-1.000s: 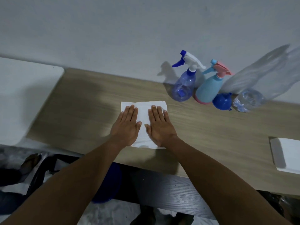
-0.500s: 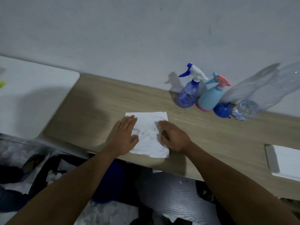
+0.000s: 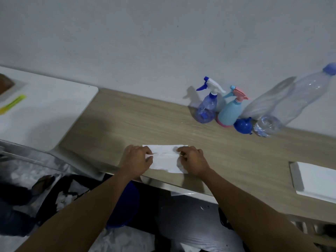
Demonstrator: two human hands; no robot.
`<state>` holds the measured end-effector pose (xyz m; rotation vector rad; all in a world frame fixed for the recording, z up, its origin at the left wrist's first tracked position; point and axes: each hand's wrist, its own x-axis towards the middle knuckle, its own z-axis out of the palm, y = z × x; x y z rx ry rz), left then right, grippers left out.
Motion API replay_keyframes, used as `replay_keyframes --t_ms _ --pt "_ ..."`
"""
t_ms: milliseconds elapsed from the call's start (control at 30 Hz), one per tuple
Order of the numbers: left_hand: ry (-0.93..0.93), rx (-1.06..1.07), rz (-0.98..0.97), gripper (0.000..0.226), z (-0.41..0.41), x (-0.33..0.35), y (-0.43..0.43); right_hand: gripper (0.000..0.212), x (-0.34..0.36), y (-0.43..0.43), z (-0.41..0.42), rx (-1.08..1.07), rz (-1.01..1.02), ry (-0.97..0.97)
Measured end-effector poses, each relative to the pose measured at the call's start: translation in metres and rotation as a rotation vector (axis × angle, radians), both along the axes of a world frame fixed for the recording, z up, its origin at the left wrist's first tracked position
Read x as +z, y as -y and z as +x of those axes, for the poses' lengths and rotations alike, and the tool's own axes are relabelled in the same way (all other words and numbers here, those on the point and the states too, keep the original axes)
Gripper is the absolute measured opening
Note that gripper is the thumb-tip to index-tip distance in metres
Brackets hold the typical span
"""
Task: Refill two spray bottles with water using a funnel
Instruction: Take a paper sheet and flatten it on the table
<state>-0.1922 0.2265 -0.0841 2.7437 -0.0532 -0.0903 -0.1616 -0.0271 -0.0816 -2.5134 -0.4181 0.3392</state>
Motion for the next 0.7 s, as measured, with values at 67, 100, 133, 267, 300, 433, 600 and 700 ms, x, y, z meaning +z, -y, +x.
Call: replay_keyframes --t_ms 67,100,133,267,300,433,600,700 --pt "-0.029 0.106 -0.235 0.016 -0.001 0.019 0.012 0.030 0.011 0.010 -0.002 -0.167 0.237 -0.077" --pt "-0.042 0.154 -0.345 0.013 -0.002 0.029 0.020 0.029 0.017 0.016 -0.003 -0.228 0.320 -0.091" --pt "-0.042 0.189 -0.437 0.014 -0.001 0.038 0.029 0.029 0.024 0.023 -0.005 -0.275 0.369 -0.090" --pt "-0.037 0.313 -0.732 0.023 -0.001 0.070 0.074 0.026 0.050 0.061 -0.014 -0.423 0.492 -0.047" --pt "-0.037 0.333 -0.784 0.023 0.000 0.074 0.086 0.024 0.055 0.074 -0.017 -0.448 0.506 -0.027" --pt "-0.051 0.314 -0.906 0.034 -0.004 0.086 0.145 0.030 0.070 0.141 -0.036 -0.519 0.566 -0.015" --pt "-0.081 0.233 -0.904 0.026 -0.039 0.092 0.240 0.023 0.073 0.241 -0.081 -0.587 0.566 -0.072" --pt "-0.139 0.221 -0.869 0.022 -0.069 0.085 0.297 0.026 0.063 0.301 -0.121 -0.580 0.528 -0.097"
